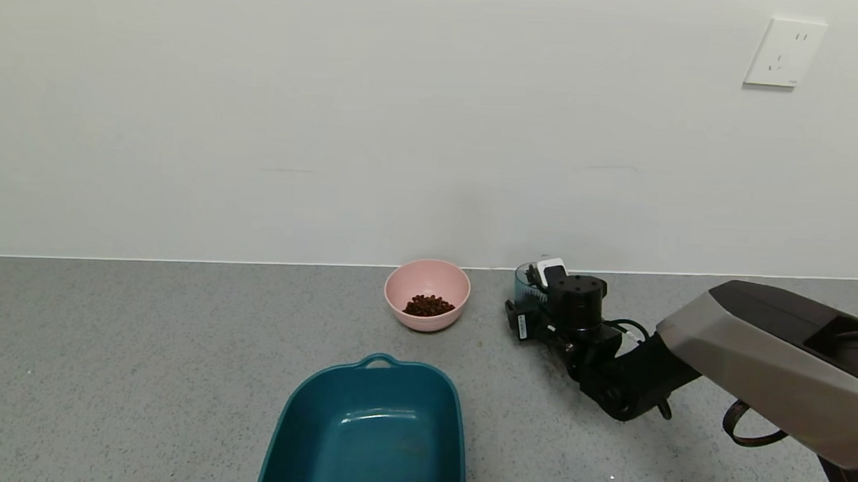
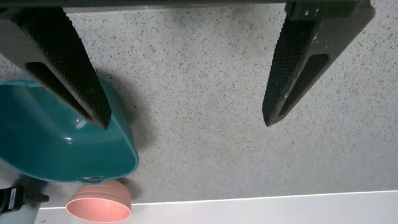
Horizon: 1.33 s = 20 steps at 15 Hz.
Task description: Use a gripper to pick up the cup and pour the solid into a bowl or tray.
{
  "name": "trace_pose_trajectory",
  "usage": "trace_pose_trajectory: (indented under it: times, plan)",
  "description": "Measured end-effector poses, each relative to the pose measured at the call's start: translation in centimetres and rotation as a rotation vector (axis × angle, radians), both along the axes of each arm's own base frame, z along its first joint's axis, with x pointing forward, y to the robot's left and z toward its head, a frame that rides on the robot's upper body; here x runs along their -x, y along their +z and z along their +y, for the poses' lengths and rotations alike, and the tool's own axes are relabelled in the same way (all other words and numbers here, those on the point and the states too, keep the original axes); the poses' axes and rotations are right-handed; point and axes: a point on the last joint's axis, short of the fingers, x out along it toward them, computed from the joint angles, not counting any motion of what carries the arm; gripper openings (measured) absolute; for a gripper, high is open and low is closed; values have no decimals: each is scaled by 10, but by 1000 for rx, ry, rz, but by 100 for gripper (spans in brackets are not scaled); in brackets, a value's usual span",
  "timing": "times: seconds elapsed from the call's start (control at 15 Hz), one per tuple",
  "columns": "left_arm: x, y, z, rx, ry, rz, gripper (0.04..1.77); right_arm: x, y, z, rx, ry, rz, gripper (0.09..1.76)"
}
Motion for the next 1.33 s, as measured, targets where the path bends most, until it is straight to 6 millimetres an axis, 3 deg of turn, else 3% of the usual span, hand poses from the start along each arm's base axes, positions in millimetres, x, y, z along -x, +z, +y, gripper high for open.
trace_pose_trajectory:
  times: [0.4,0.8,1.13,1.33]
  plan:
    - [0,0,0,0,0,0,175,1,0,-2,4,-1,11,164]
    - [0,0,0,0,0,0,175,20,13,-11,29,20,78,167]
    - [0,0,0,0,0,0,175,53,44,-27,31,52,105,169]
    - [0,0,0,0,0,0,175,88,66,-42,21,93,113,170]
